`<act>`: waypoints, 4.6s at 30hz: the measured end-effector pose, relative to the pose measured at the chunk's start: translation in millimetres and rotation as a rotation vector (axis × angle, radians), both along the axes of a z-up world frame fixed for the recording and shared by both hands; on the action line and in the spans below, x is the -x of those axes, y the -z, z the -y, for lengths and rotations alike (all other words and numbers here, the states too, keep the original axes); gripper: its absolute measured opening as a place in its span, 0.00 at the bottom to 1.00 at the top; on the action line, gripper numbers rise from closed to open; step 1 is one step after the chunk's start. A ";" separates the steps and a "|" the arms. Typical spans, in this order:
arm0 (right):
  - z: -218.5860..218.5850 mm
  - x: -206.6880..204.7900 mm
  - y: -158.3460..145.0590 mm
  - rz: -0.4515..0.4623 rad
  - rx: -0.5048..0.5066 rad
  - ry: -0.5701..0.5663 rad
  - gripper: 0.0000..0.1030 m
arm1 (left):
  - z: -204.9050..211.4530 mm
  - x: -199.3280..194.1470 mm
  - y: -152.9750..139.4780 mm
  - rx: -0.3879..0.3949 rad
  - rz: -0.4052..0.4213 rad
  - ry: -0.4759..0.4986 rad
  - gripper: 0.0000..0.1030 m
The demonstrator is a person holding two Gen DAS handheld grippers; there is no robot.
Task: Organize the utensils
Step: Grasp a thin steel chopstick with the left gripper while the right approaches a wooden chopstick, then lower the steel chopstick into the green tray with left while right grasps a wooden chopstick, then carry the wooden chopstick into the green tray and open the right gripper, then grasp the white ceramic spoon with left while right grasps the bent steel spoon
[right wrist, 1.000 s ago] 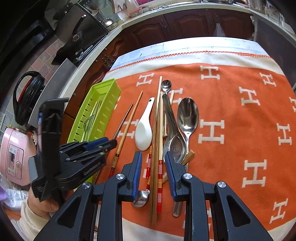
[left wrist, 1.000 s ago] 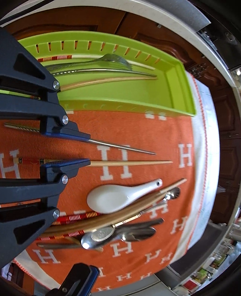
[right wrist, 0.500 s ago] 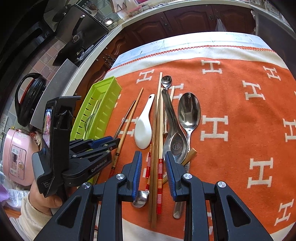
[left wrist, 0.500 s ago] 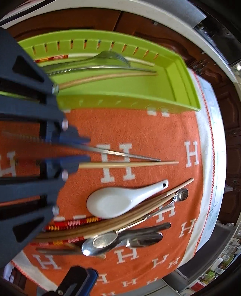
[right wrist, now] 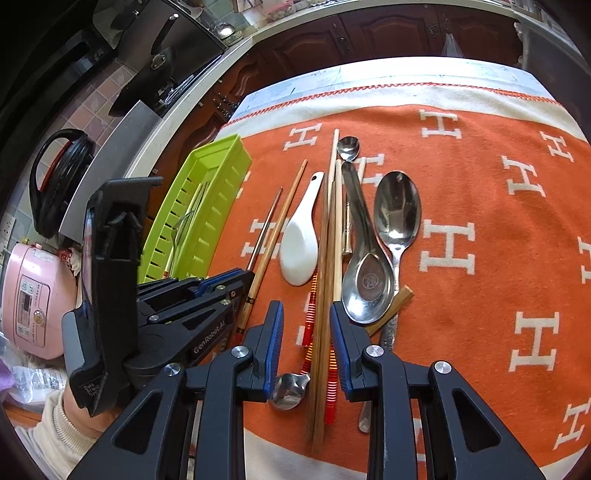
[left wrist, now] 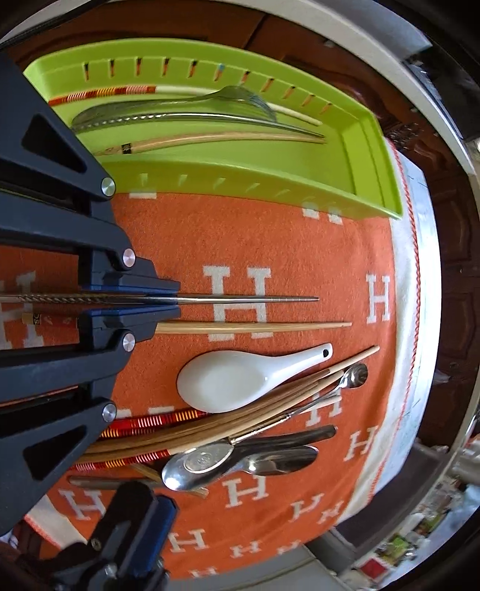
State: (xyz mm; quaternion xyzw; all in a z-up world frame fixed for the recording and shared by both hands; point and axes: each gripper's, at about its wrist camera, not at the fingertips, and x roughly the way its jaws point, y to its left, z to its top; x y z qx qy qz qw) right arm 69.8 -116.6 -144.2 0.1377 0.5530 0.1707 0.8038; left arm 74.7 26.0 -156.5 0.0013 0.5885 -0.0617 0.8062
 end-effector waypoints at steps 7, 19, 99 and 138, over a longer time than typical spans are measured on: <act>-12.3 -4.8 6.4 -0.021 -0.007 -0.014 0.25 | -20.0 7.3 -16.3 0.072 0.011 -0.031 0.03; -59.6 -20.3 23.8 -0.070 -0.003 -0.043 0.25 | -65.8 14.7 -94.9 0.090 0.153 -0.065 0.03; -93.6 -38.1 -66.4 -0.010 0.005 -0.004 0.23 | -121.3 5.5 -90.8 -0.036 0.198 -0.299 0.82; 88.6 -23.0 -1.3 -0.025 0.056 0.145 0.34 | 10.6 -51.7 8.3 0.259 -0.056 0.004 0.43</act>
